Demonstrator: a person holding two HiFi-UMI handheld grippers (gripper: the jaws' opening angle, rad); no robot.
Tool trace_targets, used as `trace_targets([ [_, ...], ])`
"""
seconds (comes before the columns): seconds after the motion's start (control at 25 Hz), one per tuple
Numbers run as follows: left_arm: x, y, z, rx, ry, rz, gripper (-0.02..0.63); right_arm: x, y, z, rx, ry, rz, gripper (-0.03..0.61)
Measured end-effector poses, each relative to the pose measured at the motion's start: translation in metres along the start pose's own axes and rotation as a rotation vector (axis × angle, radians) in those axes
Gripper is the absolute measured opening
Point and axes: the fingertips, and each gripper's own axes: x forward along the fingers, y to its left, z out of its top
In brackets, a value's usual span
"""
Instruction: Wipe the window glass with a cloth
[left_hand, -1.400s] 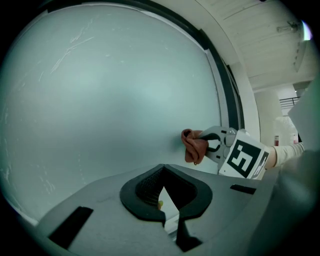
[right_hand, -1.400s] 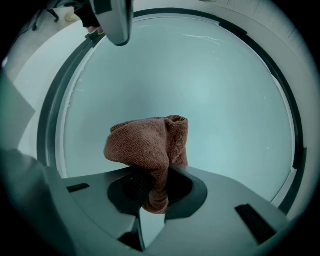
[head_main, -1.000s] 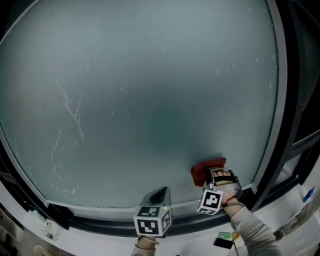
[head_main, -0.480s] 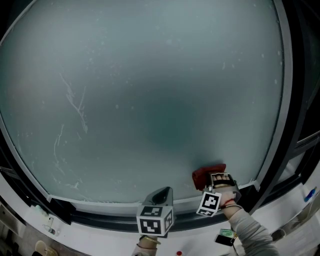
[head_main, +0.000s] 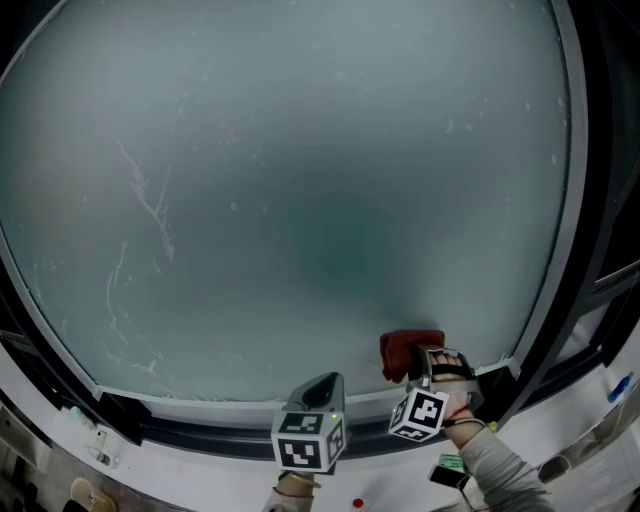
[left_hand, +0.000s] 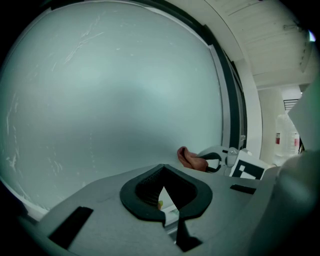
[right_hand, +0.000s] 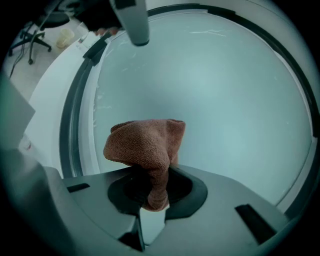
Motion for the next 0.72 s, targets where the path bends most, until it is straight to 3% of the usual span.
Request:
trace_targets([
  [0.32,-0.012,0.003,-0.017,-0.016,-0.034,0.001,0.005,-0.068,-0.02,0.03,0.547,-0.2,0.01,0.048],
  [0.52,-0.027,0.002,-0.026,-0.021,-0.069,0.011,0.005,-0.096,-0.013,0.035,0.97,-0.31,0.143,0.048],
  [0.72,-0.04,0.005,-0.041,-0.039,-0.066,0.017,0.005,-0.113,0.006,0.039,1.138,-0.352,0.242,0.048],
])
